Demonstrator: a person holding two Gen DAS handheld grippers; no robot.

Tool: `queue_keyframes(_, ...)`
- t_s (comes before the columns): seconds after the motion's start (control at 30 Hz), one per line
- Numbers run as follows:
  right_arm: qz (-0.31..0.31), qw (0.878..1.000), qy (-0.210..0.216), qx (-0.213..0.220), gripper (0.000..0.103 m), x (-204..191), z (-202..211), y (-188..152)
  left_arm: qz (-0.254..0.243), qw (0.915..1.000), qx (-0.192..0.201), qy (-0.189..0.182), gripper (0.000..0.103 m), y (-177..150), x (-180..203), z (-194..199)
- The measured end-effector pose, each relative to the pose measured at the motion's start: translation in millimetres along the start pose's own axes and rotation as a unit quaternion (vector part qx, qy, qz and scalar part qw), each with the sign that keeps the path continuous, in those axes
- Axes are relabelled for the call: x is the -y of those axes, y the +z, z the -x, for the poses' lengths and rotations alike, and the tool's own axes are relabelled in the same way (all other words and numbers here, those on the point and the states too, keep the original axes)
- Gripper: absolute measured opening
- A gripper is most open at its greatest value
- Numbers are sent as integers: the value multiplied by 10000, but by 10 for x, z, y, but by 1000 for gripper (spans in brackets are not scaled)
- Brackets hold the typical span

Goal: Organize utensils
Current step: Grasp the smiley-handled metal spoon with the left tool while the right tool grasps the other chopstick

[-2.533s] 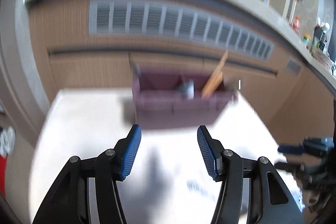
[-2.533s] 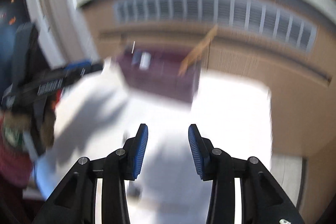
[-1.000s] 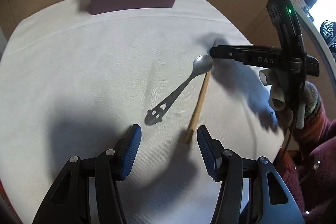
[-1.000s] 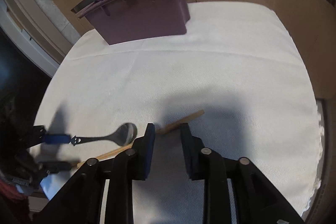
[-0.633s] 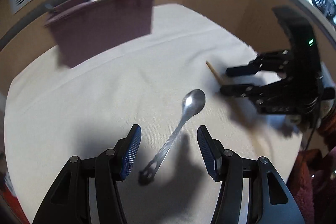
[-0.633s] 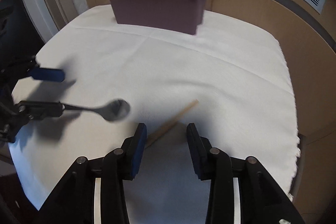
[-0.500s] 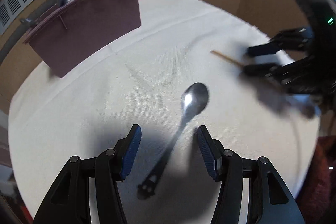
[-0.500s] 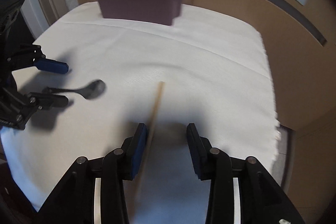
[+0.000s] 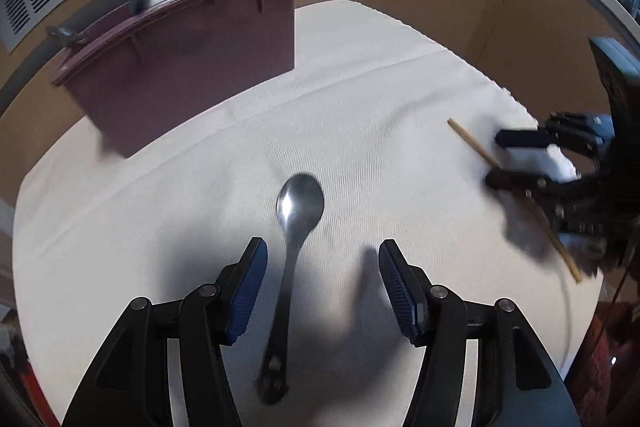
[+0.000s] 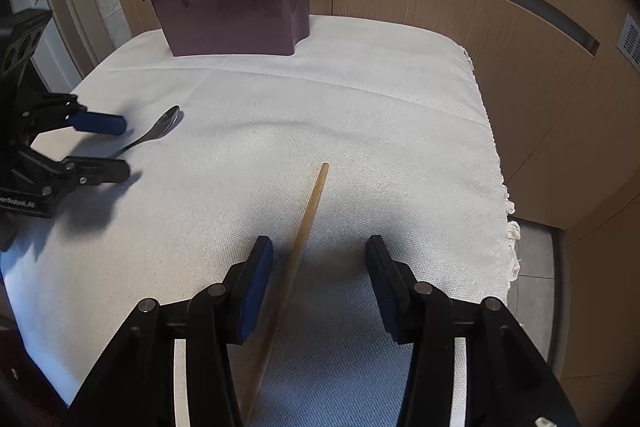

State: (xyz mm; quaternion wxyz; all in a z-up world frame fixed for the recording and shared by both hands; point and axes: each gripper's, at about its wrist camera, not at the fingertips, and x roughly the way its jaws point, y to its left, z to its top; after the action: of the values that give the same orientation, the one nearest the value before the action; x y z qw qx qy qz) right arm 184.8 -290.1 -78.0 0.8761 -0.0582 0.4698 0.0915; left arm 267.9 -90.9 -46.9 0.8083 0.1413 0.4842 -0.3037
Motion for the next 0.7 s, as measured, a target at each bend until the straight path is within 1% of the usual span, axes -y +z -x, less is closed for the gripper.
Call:
queue_keyframes(0.03,-17,10000,-22,40,48,-7,3,-13,64,10000,-38,-33,57,72,-22,-52)
queue_keyframes(0.1,-34,9999,-36,103,50,-17,10,-35,142,9998,-136,67,55,171,-89,-160)
queue_keyframes(0.17,-28,9999,-12,125,51,-18,14,-47,148,9996,-191,127,51,232,-74,-231)
queue_keyframes(0.27,-71,9999,65,130,56,-14,24,-64,158,9995,-244,159,48,226,-105,-226)
queue_keyframes(0.33,-71,9998,131,103,62,-30,20,-72,125,9994,-254,193,48,215,-86,-242)
queue_keyframes(0.4,-66,9996,266,68,76,-47,14,-84,138,9993,-276,212,48,214,-91,-232)
queue_keyframes(0.47,-31,9990,441,11,85,-68,4,-88,266,9987,-381,190,48,248,-107,-243)
queue_keyframes(0.5,3,9988,479,-33,87,-78,-1,-85,297,9985,-406,219,48,284,-36,-297)
queue_keyframes(0.53,50,9988,488,-73,88,-92,-10,-78,306,9985,-369,264,44,289,-15,-303)
queue_keyframes(0.57,102,9989,450,-89,88,-113,-16,-80,295,9987,-302,301,34,295,10,-319)
queue_keyframes(0.6,152,9991,394,-96,89,-134,-19,-89,279,9988,-231,324,29,273,15,-299)
queue_keyframes(0.63,218,9991,334,-110,89,-158,-22,-97,312,9987,-138,387,29,249,39,-272)
queue_keyframes(0.7,330,9989,305,-133,89,-187,-12,-109,478,9981,107,362,29,170,38,-175)
